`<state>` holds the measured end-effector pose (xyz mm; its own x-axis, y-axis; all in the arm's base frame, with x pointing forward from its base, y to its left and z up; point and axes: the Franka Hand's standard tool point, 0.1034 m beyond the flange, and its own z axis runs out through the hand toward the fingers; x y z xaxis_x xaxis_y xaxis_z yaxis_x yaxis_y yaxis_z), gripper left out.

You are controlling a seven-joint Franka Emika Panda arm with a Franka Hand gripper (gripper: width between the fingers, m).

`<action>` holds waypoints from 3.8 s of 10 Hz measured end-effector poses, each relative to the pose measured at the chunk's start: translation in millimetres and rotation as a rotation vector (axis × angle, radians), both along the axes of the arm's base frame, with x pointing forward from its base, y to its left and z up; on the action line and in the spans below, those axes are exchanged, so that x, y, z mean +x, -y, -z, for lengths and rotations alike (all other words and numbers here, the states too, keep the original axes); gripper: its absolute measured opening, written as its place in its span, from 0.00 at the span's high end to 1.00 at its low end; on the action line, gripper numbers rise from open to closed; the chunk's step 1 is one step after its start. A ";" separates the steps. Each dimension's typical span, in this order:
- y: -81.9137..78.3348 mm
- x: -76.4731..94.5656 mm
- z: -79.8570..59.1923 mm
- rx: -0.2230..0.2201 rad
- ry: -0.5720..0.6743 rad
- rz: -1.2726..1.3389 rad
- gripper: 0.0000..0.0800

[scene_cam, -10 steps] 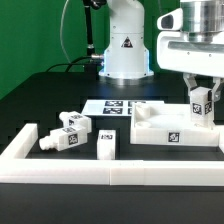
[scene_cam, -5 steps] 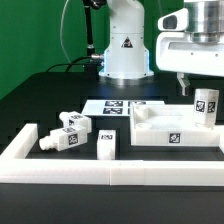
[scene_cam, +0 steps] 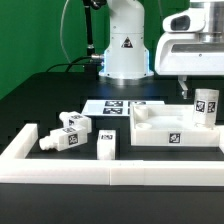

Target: Assemble one leg

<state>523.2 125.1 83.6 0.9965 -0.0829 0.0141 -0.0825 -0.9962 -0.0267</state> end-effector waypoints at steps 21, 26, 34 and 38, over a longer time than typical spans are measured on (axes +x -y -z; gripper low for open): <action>10.8 2.4 3.9 0.041 -0.042 0.250 0.64; 14.4 3.0 5.3 0.070 -0.065 0.560 0.51; 6.3 -2.0 5.5 0.022 -0.030 -0.026 0.19; 6.6 -9.7 10.0 -0.007 -0.019 -0.489 0.19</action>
Offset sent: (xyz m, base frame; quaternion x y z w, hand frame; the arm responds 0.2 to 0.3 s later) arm -0.0061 -0.0061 0.0018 -0.0095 -0.0051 -0.2176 0.9760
